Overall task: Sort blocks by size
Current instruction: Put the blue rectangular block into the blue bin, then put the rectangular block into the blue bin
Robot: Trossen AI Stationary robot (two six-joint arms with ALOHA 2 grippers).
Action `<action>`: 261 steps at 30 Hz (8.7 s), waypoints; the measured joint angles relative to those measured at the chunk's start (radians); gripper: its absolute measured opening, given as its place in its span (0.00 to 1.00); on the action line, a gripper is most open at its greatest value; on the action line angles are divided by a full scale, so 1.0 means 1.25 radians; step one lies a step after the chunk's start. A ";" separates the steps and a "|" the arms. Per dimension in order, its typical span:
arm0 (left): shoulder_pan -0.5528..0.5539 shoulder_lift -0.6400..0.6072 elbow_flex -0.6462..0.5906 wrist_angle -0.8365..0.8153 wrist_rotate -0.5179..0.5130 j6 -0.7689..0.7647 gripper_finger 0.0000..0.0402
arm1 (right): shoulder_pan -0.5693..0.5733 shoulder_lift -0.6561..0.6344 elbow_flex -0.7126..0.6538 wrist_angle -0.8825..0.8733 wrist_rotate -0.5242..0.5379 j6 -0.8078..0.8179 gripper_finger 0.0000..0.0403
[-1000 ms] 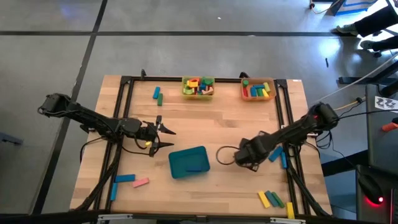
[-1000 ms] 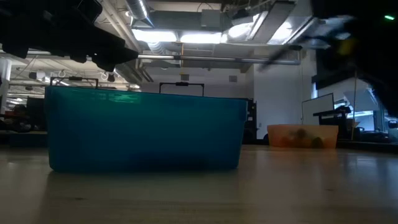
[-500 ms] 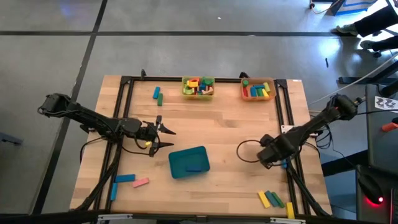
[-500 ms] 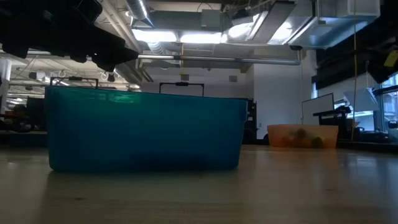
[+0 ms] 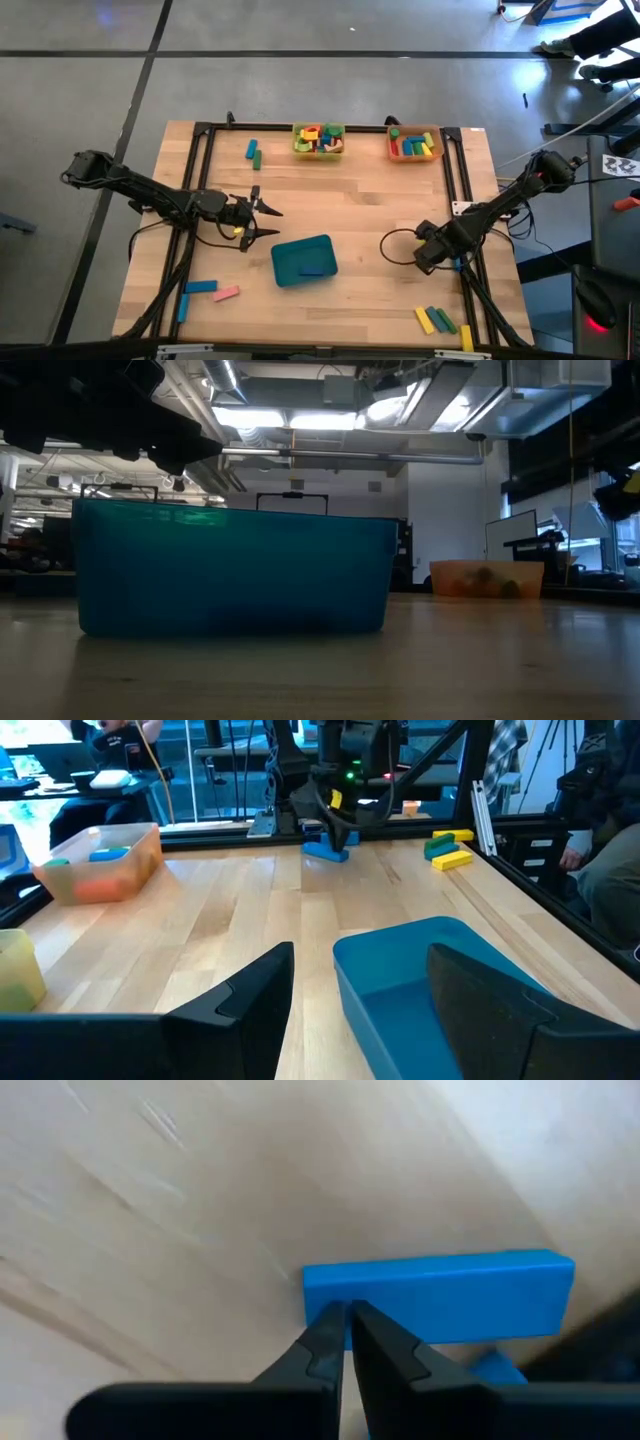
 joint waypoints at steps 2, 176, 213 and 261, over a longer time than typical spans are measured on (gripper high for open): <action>0.000 0.000 0.000 0.000 0.000 0.002 0.53 | 0.000 0.000 0.000 0.011 0.034 0.000 0.06; -0.002 0.000 0.000 -0.009 -0.003 0.009 0.53 | -0.178 0.418 0.280 1.068 0.278 -0.960 0.17; 0.030 0.002 0.359 -1.217 -0.063 -0.533 0.53 | -0.132 0.301 0.392 0.541 0.263 -0.863 0.58; -0.048 0.089 0.343 -0.958 -0.060 -0.458 0.12 | 0.120 0.390 0.059 0.914 0.805 -0.377 0.58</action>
